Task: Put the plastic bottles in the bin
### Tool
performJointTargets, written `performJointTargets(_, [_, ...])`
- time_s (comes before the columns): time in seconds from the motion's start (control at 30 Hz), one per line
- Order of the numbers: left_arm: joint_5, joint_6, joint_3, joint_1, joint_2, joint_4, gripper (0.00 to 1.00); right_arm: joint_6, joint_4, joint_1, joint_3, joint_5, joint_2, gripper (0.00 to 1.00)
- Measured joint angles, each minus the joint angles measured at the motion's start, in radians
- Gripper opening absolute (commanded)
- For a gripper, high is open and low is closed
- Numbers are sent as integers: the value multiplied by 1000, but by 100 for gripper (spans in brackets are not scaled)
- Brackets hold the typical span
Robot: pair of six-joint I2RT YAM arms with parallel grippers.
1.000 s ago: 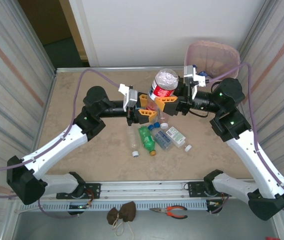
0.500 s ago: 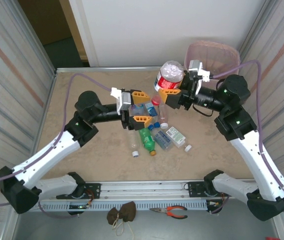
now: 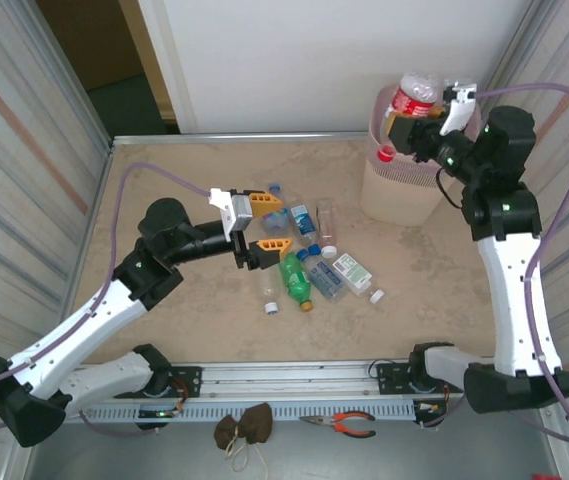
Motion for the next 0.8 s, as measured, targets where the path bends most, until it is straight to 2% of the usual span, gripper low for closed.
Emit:
performJointTargets(0.4, [-21, 2, -47, 6, -40, -14, 78, -34, -126, -198, 106, 143, 203, 40])
performJointTargets(0.8, [-21, 0, -68, 47, -72, -2, 78, -82, -122, -244, 109, 211, 306, 42])
